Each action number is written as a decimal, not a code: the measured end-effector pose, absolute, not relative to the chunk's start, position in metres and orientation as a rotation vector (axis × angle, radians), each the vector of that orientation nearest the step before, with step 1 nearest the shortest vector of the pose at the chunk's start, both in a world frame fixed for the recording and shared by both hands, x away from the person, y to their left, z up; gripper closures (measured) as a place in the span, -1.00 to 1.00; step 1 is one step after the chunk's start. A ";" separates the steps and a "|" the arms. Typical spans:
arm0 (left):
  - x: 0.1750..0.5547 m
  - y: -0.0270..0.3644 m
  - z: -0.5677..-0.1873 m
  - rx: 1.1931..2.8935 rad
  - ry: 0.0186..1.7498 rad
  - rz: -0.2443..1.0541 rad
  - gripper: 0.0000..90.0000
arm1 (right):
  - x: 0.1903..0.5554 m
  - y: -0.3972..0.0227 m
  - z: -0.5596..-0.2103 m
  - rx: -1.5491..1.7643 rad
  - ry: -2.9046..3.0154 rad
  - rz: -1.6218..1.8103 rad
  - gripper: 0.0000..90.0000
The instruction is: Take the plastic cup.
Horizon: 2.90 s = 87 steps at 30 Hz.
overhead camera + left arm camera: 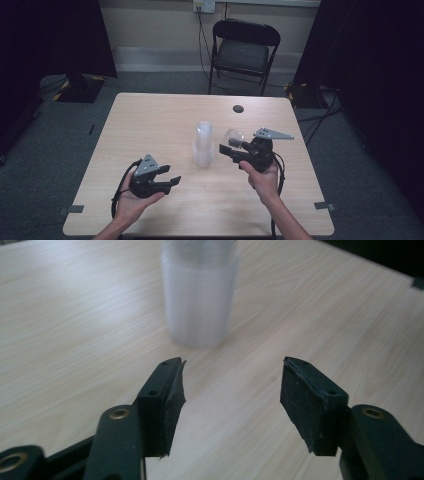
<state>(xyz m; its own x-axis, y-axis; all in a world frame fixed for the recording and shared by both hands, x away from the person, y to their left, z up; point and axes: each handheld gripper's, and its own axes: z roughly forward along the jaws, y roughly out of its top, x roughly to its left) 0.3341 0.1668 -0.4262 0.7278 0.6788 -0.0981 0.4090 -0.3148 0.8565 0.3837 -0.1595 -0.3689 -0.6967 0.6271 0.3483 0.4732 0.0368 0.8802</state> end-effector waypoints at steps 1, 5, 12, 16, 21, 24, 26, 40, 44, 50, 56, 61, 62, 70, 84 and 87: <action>0.335 0.161 -0.426 1.950 0.812 0.347 0.04 | 0.383 -0.159 -0.371 1.159 2.168 1.743 0.03; 0.336 0.141 -0.427 1.914 0.764 0.326 0.12 | 0.380 -0.160 -0.377 1.176 2.180 1.755 0.03; 0.330 0.123 -0.435 1.838 0.688 0.357 0.28 | 0.378 -0.159 -0.388 1.227 2.203 1.786 0.04; 0.328 0.120 -0.440 1.788 0.680 0.361 0.32 | 0.377 -0.159 -0.392 1.256 2.210 1.807 0.04; 0.323 0.119 -0.447 1.803 0.656 0.374 0.33 | 0.376 -0.156 -0.399 1.298 2.224 1.845 0.05; 0.323 0.118 -0.447 1.821 0.651 0.383 0.16 | 0.376 -0.153 -0.402 1.327 2.235 1.868 0.05; 0.325 0.119 -0.447 1.817 0.678 0.354 0.06 | 0.376 -0.151 -0.403 1.354 2.243 1.861 0.06; 0.324 0.121 -0.445 1.828 0.654 0.386 0.01 | 0.373 -0.141 -0.408 1.447 2.290 1.969 0.07; 0.319 0.118 -0.443 1.816 0.664 0.448 0.18 | 0.372 -0.136 -0.410 1.481 2.319 2.003 0.07; 0.315 0.116 -0.442 1.770 0.642 0.524 0.44 | 0.371 -0.131 -0.411 1.530 2.335 2.033 0.07; 0.314 0.112 -0.445 1.752 0.601 0.563 0.49 | 0.370 -0.127 -0.413 1.556 2.355 2.033 0.07; 0.314 0.111 -0.446 1.749 0.604 0.589 0.48 | 0.369 -0.123 -0.416 1.573 2.367 2.043 0.07; 0.315 0.111 -0.445 1.751 0.597 0.592 0.48 | 0.369 -0.123 -0.416 1.584 2.370 2.053 0.07; 0.312 0.108 -0.444 1.750 0.583 0.634 0.46 | 0.368 -0.119 -0.418 1.624 2.373 2.090 0.08; 0.313 0.113 -0.443 1.779 0.564 0.637 0.76 | 0.368 -0.115 -0.426 1.635 2.391 2.092 -0.22; 0.313 0.114 -0.443 1.778 0.567 0.621 0.79 | 0.368 -0.113 -0.427 1.621 2.403 2.087 -0.29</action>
<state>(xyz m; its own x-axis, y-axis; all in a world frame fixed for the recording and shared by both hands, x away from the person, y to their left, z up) 0.3131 0.1136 -0.4427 0.7467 0.6523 0.1300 0.0694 -0.2709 0.9601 0.3679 -0.1134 -0.4269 -0.5159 0.3389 0.7868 0.8265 -0.0448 0.5612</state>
